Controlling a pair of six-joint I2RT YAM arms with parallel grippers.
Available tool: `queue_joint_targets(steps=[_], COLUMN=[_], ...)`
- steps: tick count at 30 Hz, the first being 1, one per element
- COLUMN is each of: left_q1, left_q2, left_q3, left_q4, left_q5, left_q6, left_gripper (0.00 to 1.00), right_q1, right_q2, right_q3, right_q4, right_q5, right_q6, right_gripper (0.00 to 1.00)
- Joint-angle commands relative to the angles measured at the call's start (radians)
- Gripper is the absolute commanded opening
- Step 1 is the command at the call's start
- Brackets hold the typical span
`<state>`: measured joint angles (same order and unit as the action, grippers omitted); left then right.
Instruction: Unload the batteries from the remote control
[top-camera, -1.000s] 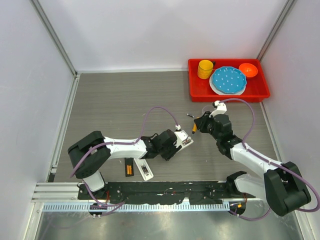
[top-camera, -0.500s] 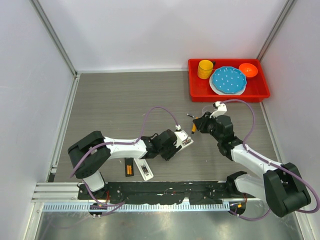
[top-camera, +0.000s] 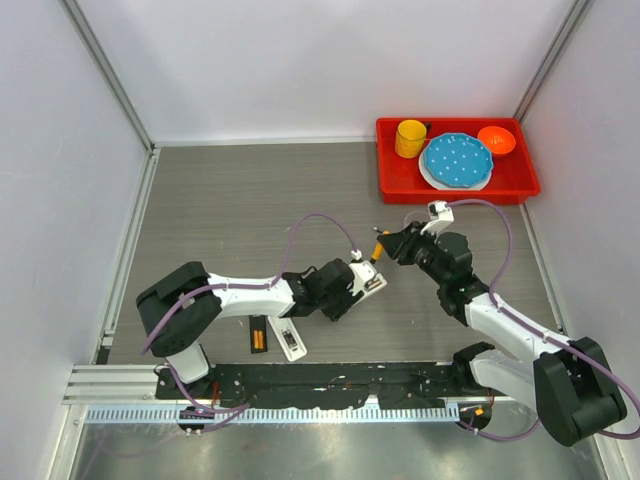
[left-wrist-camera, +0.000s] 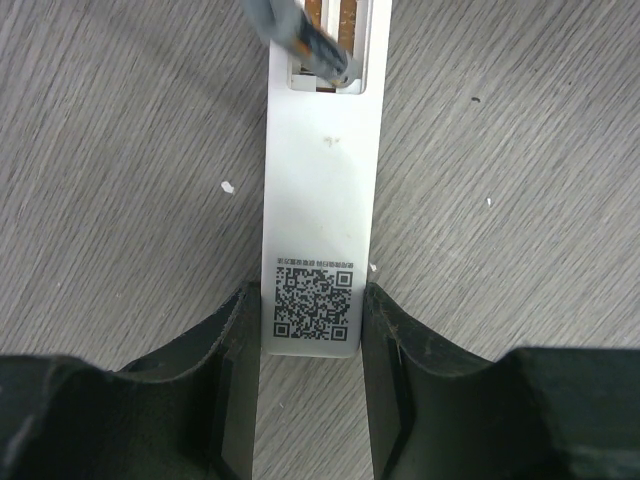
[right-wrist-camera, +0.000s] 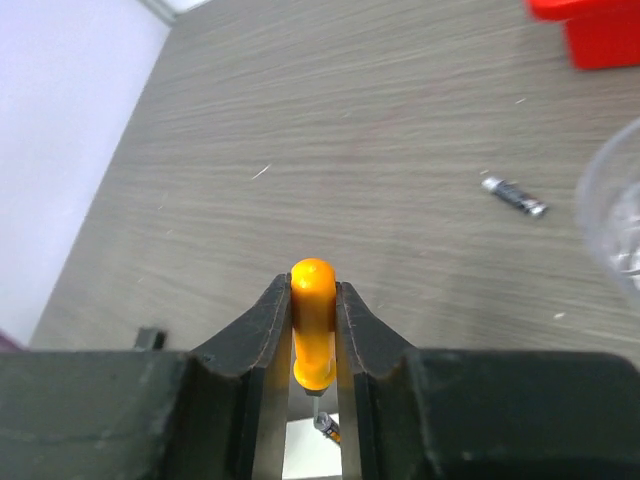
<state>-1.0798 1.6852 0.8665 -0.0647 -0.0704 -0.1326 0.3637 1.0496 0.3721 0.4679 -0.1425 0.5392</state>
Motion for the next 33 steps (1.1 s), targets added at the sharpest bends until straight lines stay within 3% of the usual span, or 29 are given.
queue_joint_targets(steps=[1, 33], left_q1=[-0.003, -0.003], left_q2=[0.057, 0.067], left_q3=[-0.004, 0.002], left_q4=[-0.060, -0.066], left_q5=[0.023, 0.012], left_q6=[-0.005, -0.004], left_gripper=[0.00, 0.00], right_q1=[0.021, 0.021], right_q2=[-0.026, 0.024], right_q3=[0.016, 0.022], right_q4=[-0.018, -0.081], right_q5=[-0.137, -0.055], right_q6=[0.094, 0.027], right_gripper=[0.01, 0.01])
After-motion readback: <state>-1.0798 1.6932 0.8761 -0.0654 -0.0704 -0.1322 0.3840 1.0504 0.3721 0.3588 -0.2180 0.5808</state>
